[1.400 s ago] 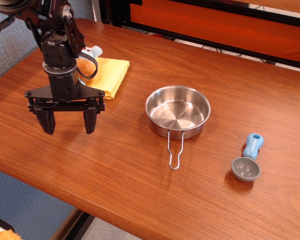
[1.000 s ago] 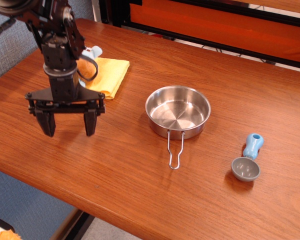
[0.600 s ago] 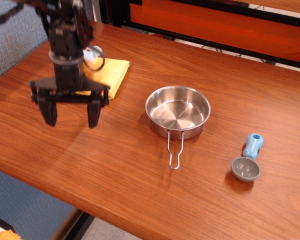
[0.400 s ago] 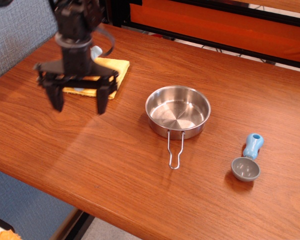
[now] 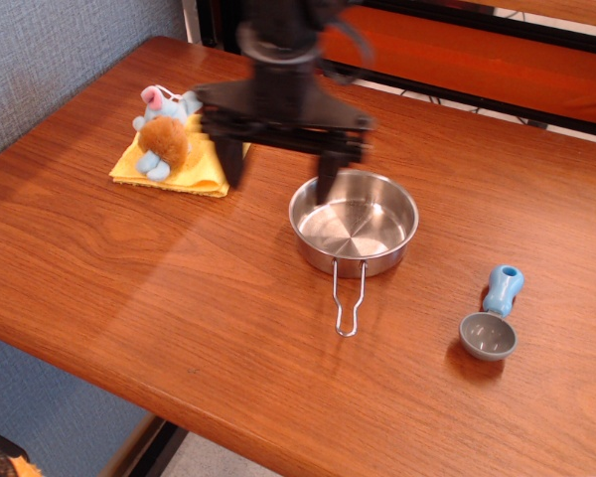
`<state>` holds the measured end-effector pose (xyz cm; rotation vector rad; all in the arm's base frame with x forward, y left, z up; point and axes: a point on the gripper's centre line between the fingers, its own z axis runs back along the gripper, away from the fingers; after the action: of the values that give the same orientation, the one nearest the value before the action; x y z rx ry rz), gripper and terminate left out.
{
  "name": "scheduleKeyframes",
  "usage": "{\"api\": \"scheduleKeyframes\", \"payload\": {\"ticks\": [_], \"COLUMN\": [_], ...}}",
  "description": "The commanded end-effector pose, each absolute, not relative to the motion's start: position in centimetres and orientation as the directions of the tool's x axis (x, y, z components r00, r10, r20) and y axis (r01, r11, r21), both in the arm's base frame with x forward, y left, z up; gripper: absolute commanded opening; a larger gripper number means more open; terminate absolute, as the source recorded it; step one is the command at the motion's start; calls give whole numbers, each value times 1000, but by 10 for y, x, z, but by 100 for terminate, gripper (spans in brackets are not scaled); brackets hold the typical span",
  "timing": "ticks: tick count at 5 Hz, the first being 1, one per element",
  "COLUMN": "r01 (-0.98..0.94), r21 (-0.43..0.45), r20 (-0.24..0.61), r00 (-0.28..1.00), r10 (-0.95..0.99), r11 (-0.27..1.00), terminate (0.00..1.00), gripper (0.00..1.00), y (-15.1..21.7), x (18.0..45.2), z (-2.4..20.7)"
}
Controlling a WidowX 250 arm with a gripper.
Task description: Move the spoon to in between yellow cloth and the silver pot.
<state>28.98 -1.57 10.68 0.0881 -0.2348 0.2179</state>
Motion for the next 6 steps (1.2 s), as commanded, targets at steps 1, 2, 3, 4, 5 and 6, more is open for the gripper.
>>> {"api": "scheduleKeyframes", "payload": {"ticks": [1, 2, 3, 4, 5, 6], "r01": [-55, -42, -9, -16, -13, -24], "r21": [-21, -27, -25, -7, -7, 33], "r20": [301, 284, 255, 209, 179, 151], "r00": [952, 958, 967, 978, 984, 988], "r10": [59, 48, 15, 17, 14, 19], "r11": [998, 999, 1000, 1000, 1000, 999], "terminate": [0, 0, 0, 0, 0, 0], "gripper": [100, 100, 100, 100, 100, 100], "y": [-107, -135, -156, -156, -160, -161], "x": [305, 313, 321, 327, 331, 333], "z": [106, 93, 81, 63, 51, 40]}}
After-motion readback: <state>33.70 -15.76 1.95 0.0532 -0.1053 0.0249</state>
